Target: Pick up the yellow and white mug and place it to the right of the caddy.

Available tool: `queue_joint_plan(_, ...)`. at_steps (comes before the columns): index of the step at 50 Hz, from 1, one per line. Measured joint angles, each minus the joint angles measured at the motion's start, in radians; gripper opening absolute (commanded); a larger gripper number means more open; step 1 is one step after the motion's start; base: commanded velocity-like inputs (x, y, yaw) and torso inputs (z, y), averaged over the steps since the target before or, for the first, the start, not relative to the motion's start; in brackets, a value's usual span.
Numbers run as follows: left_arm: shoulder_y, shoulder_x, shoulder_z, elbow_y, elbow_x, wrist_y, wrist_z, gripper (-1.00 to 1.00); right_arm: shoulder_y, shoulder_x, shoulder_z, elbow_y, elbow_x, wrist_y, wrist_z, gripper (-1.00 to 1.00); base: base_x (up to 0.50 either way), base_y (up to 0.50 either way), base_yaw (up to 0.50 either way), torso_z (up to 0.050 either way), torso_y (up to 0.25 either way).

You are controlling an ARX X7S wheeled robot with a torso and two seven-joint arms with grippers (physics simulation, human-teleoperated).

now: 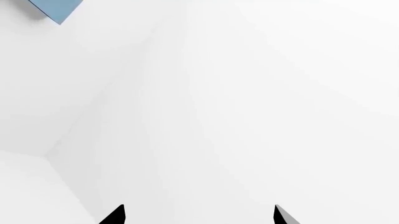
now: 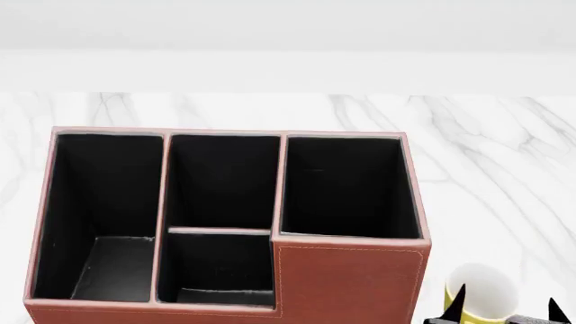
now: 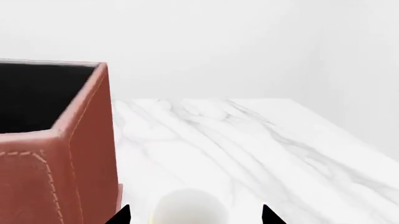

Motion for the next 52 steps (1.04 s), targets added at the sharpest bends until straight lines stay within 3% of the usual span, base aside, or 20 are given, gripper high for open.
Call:
queue_joint_plan(18, 0.0, -0.011, 0.01, 0.0, 0.007, -0.005, -0.007, 1.0, 0.028, 0.151, 0.026, -0.264, -0.125, -0.001, 0.127, 1.0, 0.0, 0.0, 0.0, 0.0, 0.0)
queue_joint_plan(52, 0.0, -0.026, 0.024, 0.0, 0.018, -0.013, -0.017, 1.0, 0.055, 0.313, 0.073, -0.57, -0.261, 0.02, 0.24, 1.0, 0.0, 0.0, 0.0, 0.0, 0.0)
